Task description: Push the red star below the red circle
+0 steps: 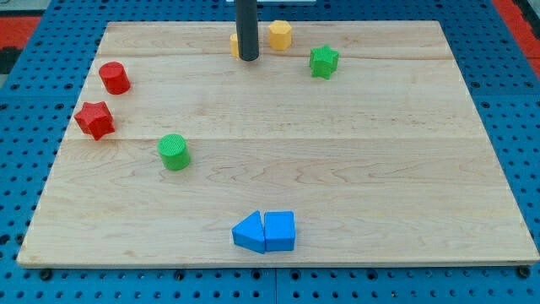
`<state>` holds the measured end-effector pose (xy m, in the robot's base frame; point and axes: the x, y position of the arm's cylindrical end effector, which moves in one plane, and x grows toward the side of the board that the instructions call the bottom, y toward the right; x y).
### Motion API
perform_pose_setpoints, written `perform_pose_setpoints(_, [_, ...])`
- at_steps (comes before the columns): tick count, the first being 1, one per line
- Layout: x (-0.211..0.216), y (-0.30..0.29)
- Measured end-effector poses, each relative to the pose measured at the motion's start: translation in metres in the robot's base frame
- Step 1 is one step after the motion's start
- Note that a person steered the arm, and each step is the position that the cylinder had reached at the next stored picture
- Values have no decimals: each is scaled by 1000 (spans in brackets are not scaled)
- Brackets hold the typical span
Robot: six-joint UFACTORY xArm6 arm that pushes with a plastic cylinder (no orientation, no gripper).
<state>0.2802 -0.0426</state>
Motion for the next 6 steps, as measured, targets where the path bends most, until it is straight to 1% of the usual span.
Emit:
perform_pose_setpoints(1, [112,-32])
perform_pose_setpoints(2, [179,-115])
perform_pose_setpoints(3, [187,-192])
perform_pose_setpoints(4, [181,-209])
perform_pose_setpoints(5, [130,-201])
perform_pose_setpoints(6, [130,-196])
